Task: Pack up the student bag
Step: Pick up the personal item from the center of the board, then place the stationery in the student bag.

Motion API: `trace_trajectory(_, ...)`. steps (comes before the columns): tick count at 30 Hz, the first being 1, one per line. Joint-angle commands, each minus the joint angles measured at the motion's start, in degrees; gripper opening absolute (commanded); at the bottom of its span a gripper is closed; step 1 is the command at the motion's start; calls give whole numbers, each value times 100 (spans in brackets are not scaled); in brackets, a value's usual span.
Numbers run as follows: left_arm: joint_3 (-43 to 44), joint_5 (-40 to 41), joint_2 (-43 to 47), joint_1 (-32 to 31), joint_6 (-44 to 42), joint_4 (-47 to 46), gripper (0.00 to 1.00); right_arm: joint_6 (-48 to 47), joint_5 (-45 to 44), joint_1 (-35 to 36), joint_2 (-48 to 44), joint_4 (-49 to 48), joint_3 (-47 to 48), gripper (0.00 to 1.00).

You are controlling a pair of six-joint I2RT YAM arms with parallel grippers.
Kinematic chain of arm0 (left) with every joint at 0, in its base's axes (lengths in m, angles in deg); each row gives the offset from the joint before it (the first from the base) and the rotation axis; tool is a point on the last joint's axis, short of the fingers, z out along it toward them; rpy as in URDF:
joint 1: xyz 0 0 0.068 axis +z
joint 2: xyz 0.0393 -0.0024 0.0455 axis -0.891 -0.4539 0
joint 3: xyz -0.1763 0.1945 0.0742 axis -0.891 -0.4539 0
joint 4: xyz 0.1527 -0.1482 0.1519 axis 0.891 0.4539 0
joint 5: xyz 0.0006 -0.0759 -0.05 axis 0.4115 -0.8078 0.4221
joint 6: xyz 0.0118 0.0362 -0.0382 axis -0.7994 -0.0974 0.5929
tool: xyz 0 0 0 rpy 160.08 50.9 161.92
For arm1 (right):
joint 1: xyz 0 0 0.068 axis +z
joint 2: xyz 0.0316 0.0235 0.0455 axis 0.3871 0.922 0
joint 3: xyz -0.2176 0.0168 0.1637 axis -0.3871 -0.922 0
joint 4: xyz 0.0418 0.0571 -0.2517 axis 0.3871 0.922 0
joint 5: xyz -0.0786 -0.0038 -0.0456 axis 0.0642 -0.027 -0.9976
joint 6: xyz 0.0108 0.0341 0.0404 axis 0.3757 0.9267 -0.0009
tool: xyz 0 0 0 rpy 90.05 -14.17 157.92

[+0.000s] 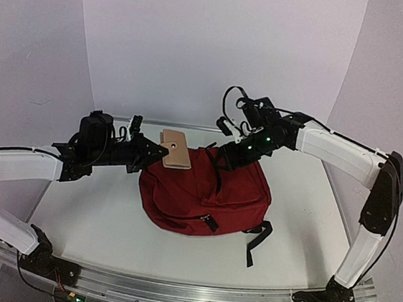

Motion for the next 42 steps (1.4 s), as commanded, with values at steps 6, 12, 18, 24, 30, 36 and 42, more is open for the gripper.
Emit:
trace_trajectory(6,-304,-136,-385,5,469,-1323,0,-251,-626,129,431,316,237,51)
trace_trajectory(12,-358,-313,-667,5,450,-1612,0,-268,-1007,129,522,374,386,31)
trace_trajectory(18,-289,-545,-1028,5,512,-1927,0,-212,-819,129,611,456,479,54)
trace_trajectory(24,-288,-516,-1102,4,516,-2010,0,-176,-613,180,740,467,515,58)
trace_trajectory(30,-307,-667,-1279,5,578,-2199,0,-194,-888,181,1016,505,732,44)
trace_trajectory(36,-213,-1161,-1797,-8,715,-2658,0,-190,-617,181,782,522,862,2)
trace_trajectory(42,221,-1710,-2508,-135,817,-3126,0,-293,-378,182,545,522,871,0)
